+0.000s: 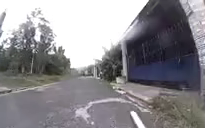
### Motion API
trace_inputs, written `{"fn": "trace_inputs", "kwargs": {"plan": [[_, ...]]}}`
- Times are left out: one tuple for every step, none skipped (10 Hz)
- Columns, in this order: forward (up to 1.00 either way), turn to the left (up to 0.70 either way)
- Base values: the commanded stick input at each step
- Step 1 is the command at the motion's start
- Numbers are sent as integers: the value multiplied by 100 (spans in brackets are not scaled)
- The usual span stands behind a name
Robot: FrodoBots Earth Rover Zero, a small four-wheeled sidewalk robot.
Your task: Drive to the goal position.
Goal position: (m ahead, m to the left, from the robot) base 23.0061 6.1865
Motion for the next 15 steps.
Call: {"fn": "trace_inputs", "kwargs": {"plan": [[50, 0], [50, 0], [50, 0], [50, 0], [50, 0], [50, 0], [50, 0], [50, 0], [50, 0], [50, 0], [50, 0], [50, 0], [50, 0], [50, 0], [50, 0]]}}
